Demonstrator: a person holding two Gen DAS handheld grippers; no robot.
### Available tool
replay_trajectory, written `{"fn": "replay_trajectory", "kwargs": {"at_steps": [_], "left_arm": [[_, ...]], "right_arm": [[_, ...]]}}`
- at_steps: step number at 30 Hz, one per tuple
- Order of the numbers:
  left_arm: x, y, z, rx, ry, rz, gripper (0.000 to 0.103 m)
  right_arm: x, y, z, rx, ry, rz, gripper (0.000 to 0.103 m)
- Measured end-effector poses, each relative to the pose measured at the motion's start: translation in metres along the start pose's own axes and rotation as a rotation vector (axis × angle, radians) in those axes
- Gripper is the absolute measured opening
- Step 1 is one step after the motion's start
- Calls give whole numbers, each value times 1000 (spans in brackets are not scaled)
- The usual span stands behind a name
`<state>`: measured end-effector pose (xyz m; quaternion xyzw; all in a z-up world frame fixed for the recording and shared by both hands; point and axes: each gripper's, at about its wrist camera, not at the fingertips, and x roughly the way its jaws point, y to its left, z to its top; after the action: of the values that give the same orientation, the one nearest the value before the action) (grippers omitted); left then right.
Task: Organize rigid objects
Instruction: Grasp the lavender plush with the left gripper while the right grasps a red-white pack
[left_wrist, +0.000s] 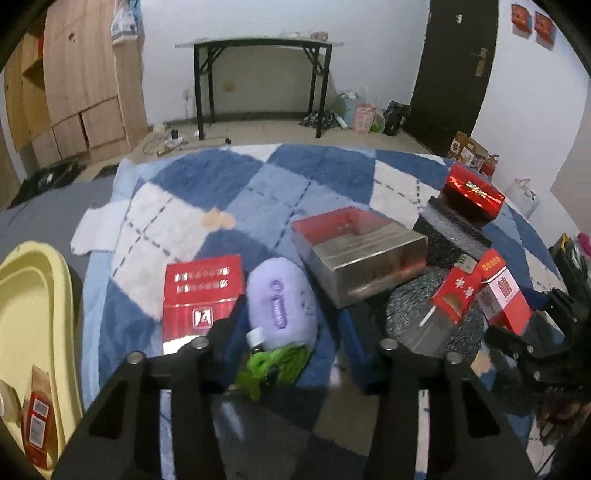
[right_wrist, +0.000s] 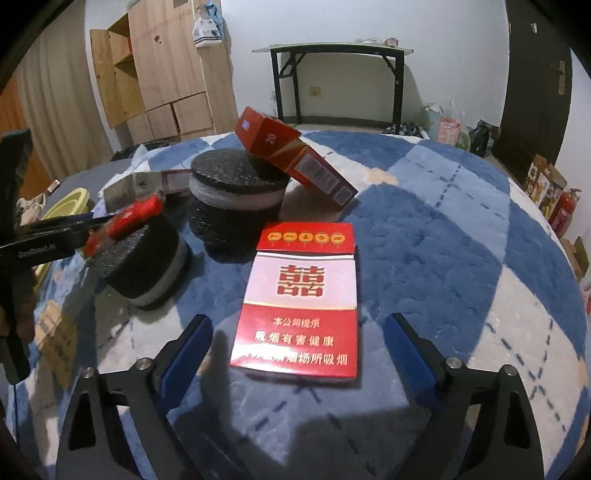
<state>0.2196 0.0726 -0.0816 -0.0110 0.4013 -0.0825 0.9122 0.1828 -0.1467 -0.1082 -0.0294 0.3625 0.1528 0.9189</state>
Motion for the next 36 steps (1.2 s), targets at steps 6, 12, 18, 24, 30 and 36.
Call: {"fn": "replay_trajectory", "kwargs": {"at_steps": [6,12,18,24,30,36], "left_arm": [[5,-3,5,-12,15,-2,38],[17,8,4,-81,23,-46,37],[15,12,3,-128,25,-54,30],[-38,6,2,-128,-10,-16,30],[-120,-10,-3,-97,-71,29,30],[-198,-36,-22,-88,-128,37,30]], "right_arm": [[13,-5,4,12,-5,-6,68],[17,-5,4,5,-11,-13,68],[14,-8,2,16,-22,-12,56],[-14,-10,3,15,-76,-20,55],[-84,-10,4,29,-138,-7,55],[-172,9,-1,-52,-200,56,55]]}}
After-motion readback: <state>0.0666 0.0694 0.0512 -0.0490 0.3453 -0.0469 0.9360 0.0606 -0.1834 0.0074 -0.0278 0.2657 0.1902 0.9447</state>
